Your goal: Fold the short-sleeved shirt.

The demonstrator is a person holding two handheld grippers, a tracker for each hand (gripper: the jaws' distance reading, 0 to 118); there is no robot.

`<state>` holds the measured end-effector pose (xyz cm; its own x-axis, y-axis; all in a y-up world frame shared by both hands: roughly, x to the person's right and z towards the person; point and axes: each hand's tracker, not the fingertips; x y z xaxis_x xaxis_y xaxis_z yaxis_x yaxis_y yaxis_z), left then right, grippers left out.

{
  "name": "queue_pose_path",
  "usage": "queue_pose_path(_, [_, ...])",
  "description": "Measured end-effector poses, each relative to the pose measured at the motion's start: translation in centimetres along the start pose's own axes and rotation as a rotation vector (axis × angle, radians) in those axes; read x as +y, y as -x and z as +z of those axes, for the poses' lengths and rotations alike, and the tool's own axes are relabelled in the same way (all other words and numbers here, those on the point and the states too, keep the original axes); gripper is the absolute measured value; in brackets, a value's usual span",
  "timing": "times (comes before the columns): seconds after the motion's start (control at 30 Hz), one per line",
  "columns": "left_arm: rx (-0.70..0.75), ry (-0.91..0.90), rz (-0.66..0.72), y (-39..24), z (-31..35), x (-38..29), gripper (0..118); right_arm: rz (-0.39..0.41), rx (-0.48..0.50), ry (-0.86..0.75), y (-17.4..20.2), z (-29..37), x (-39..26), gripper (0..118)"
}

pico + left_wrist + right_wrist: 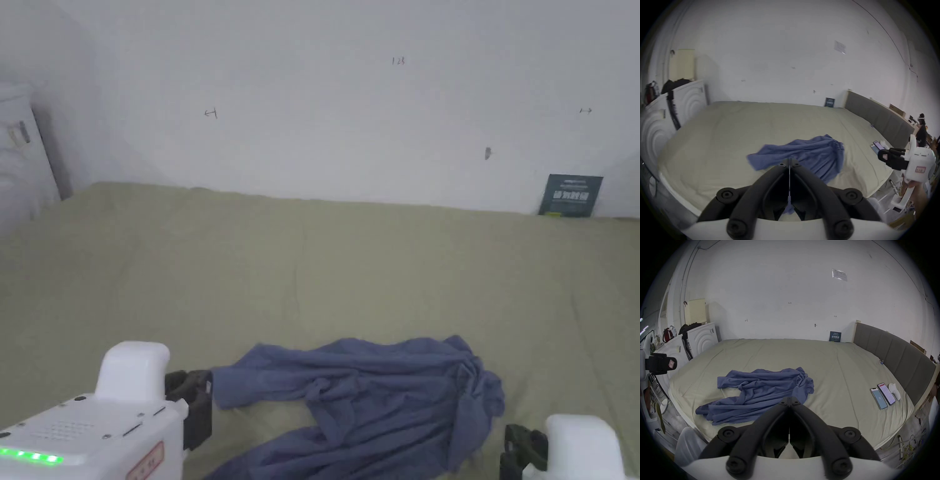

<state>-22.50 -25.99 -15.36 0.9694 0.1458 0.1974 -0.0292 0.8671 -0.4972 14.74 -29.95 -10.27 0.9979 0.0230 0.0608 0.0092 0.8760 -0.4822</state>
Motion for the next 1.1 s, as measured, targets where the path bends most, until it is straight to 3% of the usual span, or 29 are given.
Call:
queue_pose_path(0.3, [0.034,0.072,0.059,2.4,1.7,-2.6,0,0.010,0.019,0.016,1.5,0.4,0.0,0])
queue_pose_path(0.67, [0.001,0.262,-0.015,5.3,-2.5,-4.6,1,0.025,0.036,0.048,2.7,-0.4,-0.8,0])
queue_pose_path(0.73, [-0.012,0.299,-0.033,5.9,-4.6,-5.3,48,0.026,0.036,0.056,2.9,-0.7,-0.9,0])
queue_pose_path(0.77, [-0.010,0.326,-0.039,5.9,-5.7,-5.5,64,0.026,0.038,0.060,2.9,-0.9,-0.9,0])
queue_pose_path(0.8, [-0.014,0.373,-0.045,5.9,-6.8,-5.7,64,0.026,0.041,0.063,2.9,-1.0,-0.9,0])
queue_pose_path(0.83, [-0.022,0.452,-0.043,5.9,-8.4,-6.1,105,0.027,0.043,0.069,3.0,-1.1,-1.0,0])
queue_pose_path(0.87, [-0.027,0.442,-0.046,5.4,-9.0,-6.8,118,0.032,0.044,0.077,3.1,-1.3,-1.0,0])
queue_pose_path(1.1, [0.022,0.552,-0.075,4.2,-14.1,-8.7,114,0.049,0.047,0.111,3.2,-2.0,-1.6,0])
